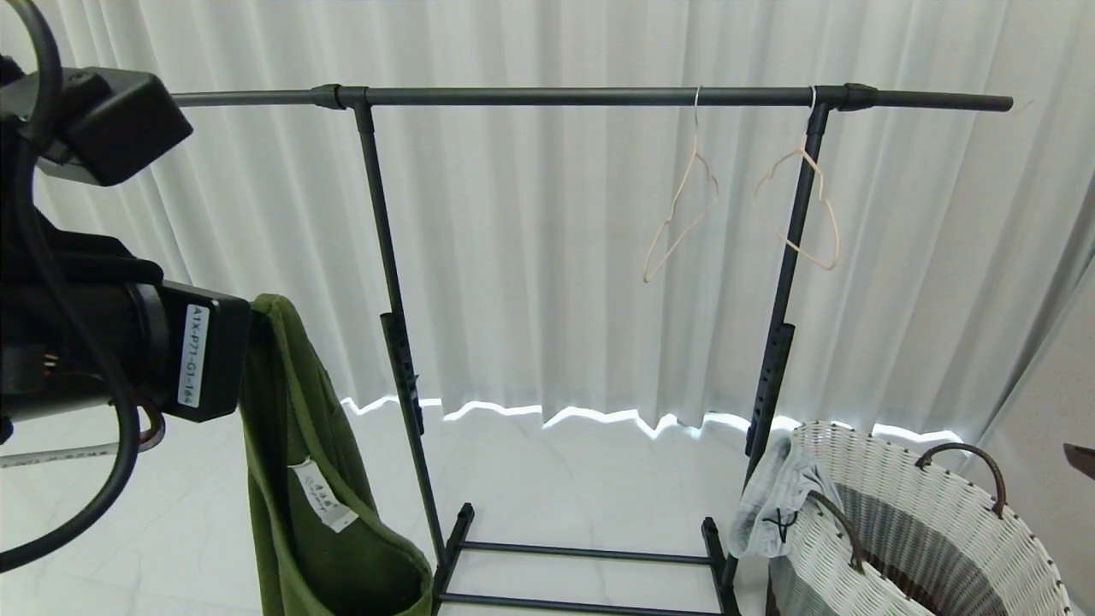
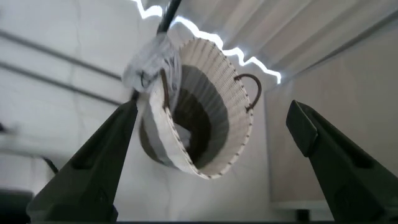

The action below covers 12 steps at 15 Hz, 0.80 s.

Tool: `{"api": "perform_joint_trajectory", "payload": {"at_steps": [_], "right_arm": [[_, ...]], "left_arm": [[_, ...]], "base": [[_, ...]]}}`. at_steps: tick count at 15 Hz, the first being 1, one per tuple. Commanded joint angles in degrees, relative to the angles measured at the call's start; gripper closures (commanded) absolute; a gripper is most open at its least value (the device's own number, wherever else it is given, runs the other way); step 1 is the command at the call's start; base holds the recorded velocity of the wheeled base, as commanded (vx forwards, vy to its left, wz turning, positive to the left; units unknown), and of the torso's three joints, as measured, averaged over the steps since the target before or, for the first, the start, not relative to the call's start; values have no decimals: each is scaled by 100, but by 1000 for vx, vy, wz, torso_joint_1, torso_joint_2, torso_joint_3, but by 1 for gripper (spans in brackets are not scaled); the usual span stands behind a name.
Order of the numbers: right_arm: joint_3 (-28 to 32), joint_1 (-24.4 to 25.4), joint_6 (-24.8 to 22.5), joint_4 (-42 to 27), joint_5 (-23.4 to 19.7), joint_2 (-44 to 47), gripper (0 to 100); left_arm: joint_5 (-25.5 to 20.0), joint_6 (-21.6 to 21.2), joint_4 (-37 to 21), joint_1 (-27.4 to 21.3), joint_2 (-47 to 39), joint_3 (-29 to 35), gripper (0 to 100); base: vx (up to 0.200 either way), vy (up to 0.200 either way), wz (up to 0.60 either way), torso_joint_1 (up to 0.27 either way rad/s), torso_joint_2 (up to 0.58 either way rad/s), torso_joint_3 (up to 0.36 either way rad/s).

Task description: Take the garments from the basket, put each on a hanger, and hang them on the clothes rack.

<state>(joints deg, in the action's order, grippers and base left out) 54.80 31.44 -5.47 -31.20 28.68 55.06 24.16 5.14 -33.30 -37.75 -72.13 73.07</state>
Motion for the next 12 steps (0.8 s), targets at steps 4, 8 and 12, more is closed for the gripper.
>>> {"api": "perform_joint_trajectory", "payload": {"at_steps": [4, 8, 12], "right_arm": [[-101, -6, 1101, 35, -3, -84, 0], [-110, -6, 1549, 35, -12, 22, 0], [-136, -15, 1778, 140, -82, 136, 0]], "left_arm": [[27, -5, -1, -4, 156, -109, 100], [27, -180, -1, -4, 305, -241, 100], [18, -532, -1, -4, 516, -425, 100]], "base": [[0, 0, 0, 157, -410, -254], [0, 0, 0, 194, -465, -284], [0, 0, 0, 210, -492, -278]]}}
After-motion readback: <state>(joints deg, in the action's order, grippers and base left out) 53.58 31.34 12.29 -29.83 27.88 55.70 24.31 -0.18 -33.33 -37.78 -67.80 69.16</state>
